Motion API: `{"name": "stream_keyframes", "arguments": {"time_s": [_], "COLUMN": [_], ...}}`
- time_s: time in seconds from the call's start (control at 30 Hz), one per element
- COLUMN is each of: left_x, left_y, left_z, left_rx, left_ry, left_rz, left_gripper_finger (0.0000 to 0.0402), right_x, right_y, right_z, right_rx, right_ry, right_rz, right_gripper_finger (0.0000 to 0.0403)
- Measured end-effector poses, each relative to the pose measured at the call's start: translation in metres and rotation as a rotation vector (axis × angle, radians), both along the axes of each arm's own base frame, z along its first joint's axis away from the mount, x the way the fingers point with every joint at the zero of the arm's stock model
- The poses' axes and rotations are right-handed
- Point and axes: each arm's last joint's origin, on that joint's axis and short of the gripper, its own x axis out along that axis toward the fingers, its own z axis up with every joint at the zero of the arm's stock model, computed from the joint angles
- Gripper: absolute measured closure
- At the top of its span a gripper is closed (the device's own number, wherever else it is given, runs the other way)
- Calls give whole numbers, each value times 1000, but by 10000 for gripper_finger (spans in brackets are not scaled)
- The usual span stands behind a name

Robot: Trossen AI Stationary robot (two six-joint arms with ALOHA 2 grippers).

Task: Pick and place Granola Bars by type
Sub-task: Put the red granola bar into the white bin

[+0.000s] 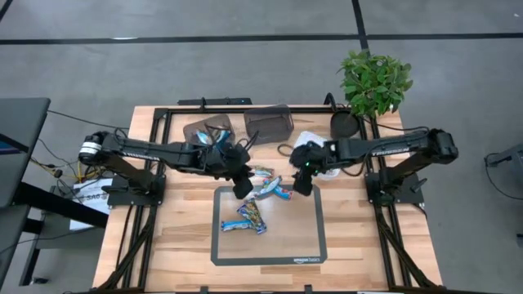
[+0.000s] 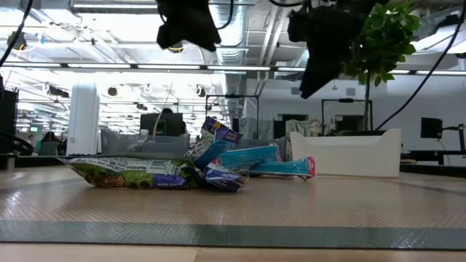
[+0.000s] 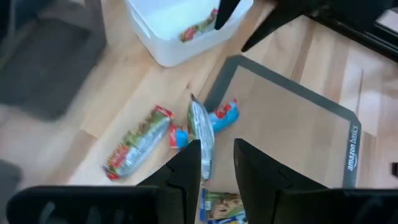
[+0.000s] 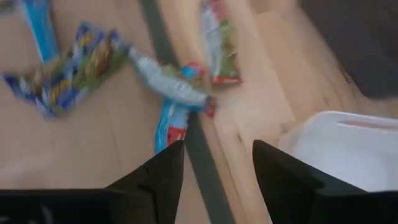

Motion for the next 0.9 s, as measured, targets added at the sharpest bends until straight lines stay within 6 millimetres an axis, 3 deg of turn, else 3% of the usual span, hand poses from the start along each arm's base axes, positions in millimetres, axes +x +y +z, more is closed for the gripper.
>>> {"name": "stream_keyframes", "arguments": {"time_s": [0.2,0.4,0.67,0.9], "left_x": [0,-6,-14,-28], "left_y": [-9,-16,-19,-18], "left_z": [-21,-39,-41,-35], "left_rx": [-71,-134,-128,-121], "left_ry": [-21,17,49,101], "left_rz": [47,103,183,204], "left_gripper_finger": [315,315,315,315], "right_x": [23,43,76,89], "right_y": [19,24,22,18], "right_z": [-19,-34,-37,-60], "right_rx": [-69,-134,-193,-167], "right_ry": [86,158,152,225], "right_rz": [235,388,507,576], "right_gripper_finger": [229,234,234,243]}}
